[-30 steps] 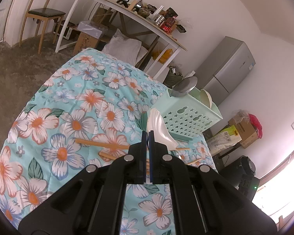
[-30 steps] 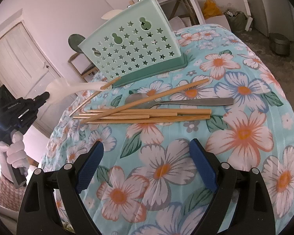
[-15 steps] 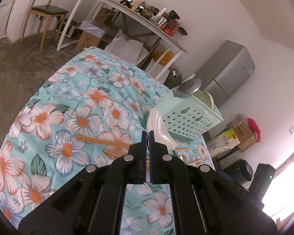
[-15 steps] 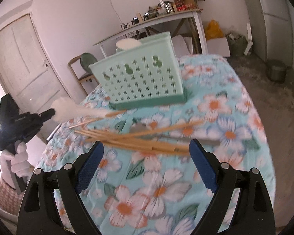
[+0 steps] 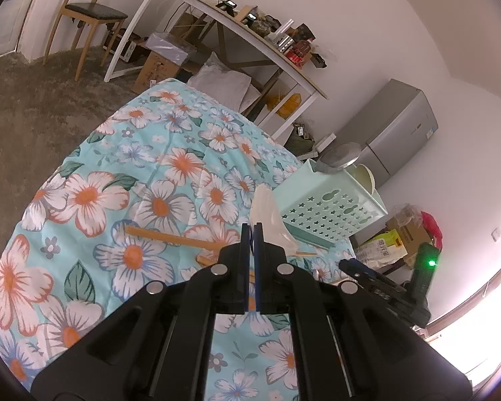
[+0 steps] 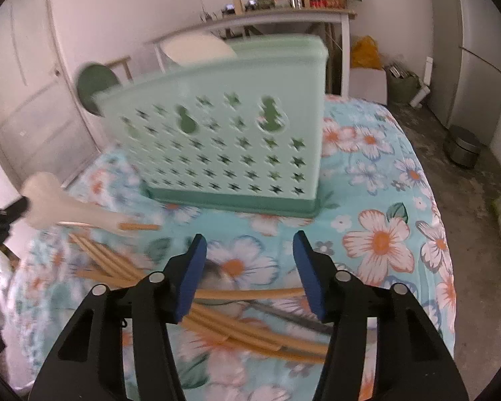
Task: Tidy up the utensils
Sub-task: 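Move the open right tool toward the metal spoon among the chopsticks, then close the right tool on the metal spoon handle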
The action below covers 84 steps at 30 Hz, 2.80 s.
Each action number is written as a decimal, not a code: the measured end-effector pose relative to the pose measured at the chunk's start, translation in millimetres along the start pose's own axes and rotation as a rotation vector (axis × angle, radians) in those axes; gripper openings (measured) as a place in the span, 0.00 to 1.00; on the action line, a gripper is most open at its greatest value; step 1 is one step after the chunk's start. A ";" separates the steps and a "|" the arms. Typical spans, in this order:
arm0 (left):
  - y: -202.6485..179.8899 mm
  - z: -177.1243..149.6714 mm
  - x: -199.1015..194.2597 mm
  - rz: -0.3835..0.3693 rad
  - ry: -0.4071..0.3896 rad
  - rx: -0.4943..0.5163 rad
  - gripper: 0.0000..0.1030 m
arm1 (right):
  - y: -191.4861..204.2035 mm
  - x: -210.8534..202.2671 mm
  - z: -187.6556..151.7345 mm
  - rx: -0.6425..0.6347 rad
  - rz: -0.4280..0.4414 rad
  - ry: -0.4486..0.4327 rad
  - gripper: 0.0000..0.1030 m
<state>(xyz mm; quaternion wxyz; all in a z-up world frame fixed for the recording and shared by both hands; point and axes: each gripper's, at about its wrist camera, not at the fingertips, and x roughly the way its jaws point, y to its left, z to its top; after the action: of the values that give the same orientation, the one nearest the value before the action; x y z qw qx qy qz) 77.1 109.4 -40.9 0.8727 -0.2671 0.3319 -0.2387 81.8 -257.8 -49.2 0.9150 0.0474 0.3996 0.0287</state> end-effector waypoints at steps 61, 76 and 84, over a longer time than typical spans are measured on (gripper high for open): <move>-26.9 20.5 -11.2 0.056 -0.106 0.134 0.01 | 87.7 -5.5 -5.7 -0.341 -0.088 0.003 0.04; -111.1 54.1 -77.8 0.038 -0.257 0.317 0.02 | 16.7 -87.2 8.4 -0.055 0.070 -0.231 0.03; -156.9 71.6 -84.7 -0.038 -0.276 0.350 0.01 | -5.0 -87.9 -6.2 -0.001 0.086 -0.185 0.03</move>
<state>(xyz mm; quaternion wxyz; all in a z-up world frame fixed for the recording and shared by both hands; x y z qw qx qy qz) 33.8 65.1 141.0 0.9382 -0.1479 0.1579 -0.2702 17.6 -270.4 10.1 0.9460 0.0665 0.3110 0.0634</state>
